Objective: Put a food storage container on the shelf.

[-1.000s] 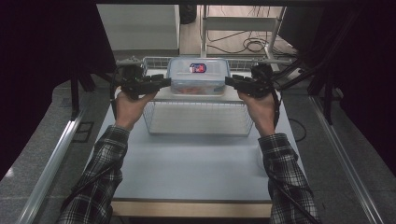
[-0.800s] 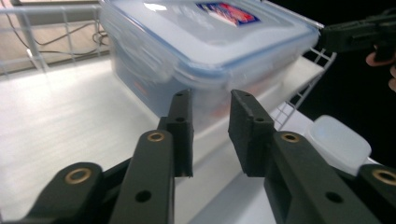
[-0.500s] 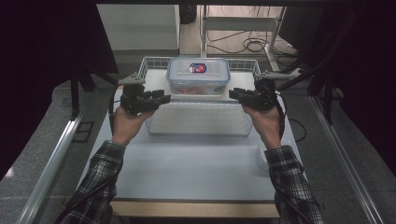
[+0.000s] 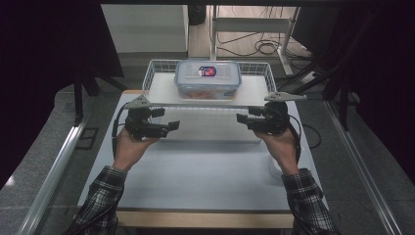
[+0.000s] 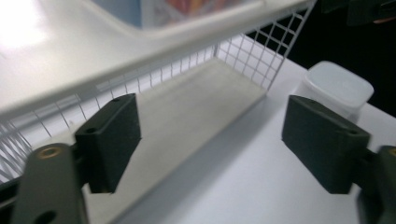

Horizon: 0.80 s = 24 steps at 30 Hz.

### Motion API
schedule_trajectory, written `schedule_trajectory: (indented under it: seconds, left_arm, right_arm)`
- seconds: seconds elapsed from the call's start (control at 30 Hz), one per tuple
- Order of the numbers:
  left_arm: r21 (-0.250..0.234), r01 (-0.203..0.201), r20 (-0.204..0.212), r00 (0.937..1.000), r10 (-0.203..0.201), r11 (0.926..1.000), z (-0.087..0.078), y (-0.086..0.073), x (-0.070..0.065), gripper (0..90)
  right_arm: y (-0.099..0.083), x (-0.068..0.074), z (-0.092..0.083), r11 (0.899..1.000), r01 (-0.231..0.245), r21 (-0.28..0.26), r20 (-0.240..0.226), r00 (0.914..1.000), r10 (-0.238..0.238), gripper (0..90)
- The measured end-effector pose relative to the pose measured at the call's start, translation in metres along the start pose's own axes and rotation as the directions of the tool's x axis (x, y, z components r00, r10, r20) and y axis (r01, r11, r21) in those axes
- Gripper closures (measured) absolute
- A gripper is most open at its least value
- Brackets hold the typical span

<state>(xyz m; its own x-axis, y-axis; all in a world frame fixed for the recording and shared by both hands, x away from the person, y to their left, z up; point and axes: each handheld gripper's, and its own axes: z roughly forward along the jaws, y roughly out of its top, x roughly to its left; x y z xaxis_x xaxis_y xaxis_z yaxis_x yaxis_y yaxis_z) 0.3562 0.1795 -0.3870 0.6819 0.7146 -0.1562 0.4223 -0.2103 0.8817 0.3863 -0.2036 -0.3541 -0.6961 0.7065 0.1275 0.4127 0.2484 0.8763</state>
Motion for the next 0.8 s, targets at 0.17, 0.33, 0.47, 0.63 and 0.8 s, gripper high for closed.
schedule_trajectory:
  seconds: [0.17,0.33,0.47,0.63,0.8]
  left_arm:
    - [0.036,-0.02,-0.001,0.9998,0.02,0.9991,0.002,-0.014,-0.01,11.3]
    - [0.042,-0.042,-0.016,0.999,0.042,0.9982,0.0,-0.028,-0.019,6.8]
    - [0.045,-0.06,-0.026,0.9978,0.061,0.9972,-0.003,-0.039,-0.026,4.7]
    - [0.047,-0.083,-0.026,0.9961,0.085,0.9954,-0.006,-0.052,-0.035,2.7]
    - [0.047,-0.081,-0.023,0.9963,0.082,0.9956,-0.009,-0.068,-0.041,1.4]
  right_arm:
    - [-0.012,0.004,-0.003,1.0,0.024,0.01,-0.005,0.9997,-0.024,29.5]
    - [-0.025,0.009,-0.009,0.999,0.037,0.002,0.0,0.9993,-0.037,20.1]
    - [-0.033,0.012,-0.012,0.999,0.044,0.0,0.002,0.999,-0.044,15.0]
    - [-0.05,0.017,-0.014,0.998,0.067,0.012,0.008,0.9977,-0.067,8.7]
    - [-0.066,0.022,-0.015,0.998,0.058,0.026,0.002,0.9983,-0.058,5.0]
